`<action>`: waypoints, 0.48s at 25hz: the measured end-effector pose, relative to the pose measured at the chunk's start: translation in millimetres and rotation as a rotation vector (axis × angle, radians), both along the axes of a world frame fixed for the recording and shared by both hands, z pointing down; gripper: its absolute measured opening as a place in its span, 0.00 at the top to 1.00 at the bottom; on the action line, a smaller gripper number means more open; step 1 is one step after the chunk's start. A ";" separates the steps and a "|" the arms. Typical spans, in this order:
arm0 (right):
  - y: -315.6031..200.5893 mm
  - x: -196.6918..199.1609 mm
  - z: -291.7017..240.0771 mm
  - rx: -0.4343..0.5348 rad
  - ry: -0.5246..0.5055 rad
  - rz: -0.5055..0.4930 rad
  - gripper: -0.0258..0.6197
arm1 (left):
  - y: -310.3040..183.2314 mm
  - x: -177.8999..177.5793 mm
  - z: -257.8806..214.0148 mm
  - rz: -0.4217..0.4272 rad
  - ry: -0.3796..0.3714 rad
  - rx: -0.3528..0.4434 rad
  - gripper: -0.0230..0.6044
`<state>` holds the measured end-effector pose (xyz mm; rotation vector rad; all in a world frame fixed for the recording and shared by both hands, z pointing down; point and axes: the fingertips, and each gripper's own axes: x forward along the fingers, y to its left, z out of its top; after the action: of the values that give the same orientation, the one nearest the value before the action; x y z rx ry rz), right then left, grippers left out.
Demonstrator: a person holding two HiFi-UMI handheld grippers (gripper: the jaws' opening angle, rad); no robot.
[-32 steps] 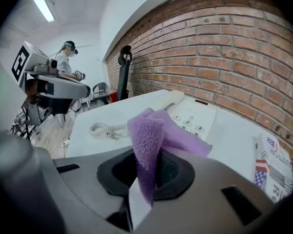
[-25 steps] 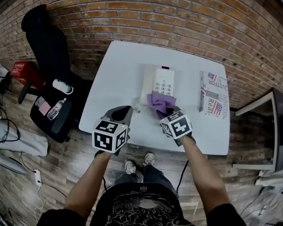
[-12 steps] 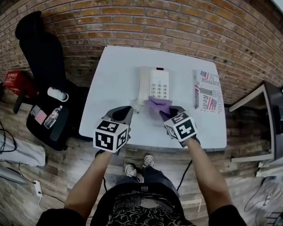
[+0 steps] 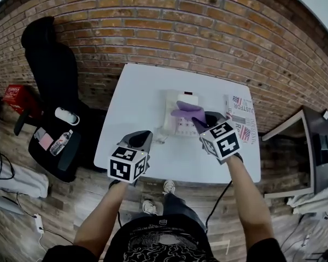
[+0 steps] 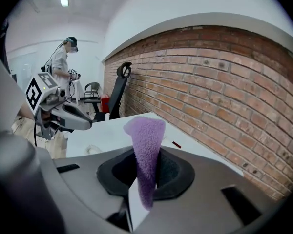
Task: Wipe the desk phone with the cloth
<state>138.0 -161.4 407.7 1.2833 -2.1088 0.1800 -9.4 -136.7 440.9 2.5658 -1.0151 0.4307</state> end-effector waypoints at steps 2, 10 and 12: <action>-15.4 -1.8 -12.9 0.024 0.003 -0.015 0.88 | -7.9 -2.9 -0.3 -0.016 0.001 0.000 0.95; -79.3 -6.6 -26.8 0.059 0.022 -0.064 0.88 | -47.4 -6.7 2.1 -0.066 0.008 -0.006 0.95; -94.1 -8.9 -23.6 0.057 0.029 -0.078 0.88 | -57.3 -8.7 2.9 -0.087 0.008 -0.009 0.95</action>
<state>129.1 -255.5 384.1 1.2268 -2.1484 0.0674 -18.1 -194.0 443.9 2.5024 -1.1151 0.4002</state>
